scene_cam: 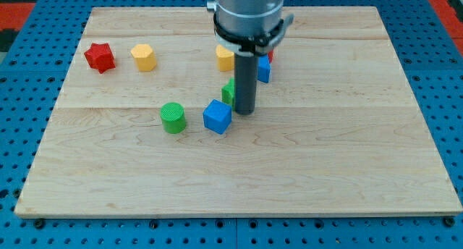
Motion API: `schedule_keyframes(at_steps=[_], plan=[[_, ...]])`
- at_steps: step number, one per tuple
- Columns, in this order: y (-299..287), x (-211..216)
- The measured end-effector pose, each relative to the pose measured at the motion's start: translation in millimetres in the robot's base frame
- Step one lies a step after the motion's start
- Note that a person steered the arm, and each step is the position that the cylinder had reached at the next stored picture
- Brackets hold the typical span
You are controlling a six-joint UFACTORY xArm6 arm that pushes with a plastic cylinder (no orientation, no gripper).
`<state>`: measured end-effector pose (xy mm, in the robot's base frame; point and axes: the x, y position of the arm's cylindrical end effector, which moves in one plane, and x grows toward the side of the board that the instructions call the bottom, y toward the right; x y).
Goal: Move the blue cube at the top left of the green circle
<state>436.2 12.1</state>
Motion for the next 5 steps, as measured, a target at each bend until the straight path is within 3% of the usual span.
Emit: schedule_keyframes(at_steps=[1,2,3,5], plan=[[-19,-1],[35,53],[-6,50],[-112,-17]])
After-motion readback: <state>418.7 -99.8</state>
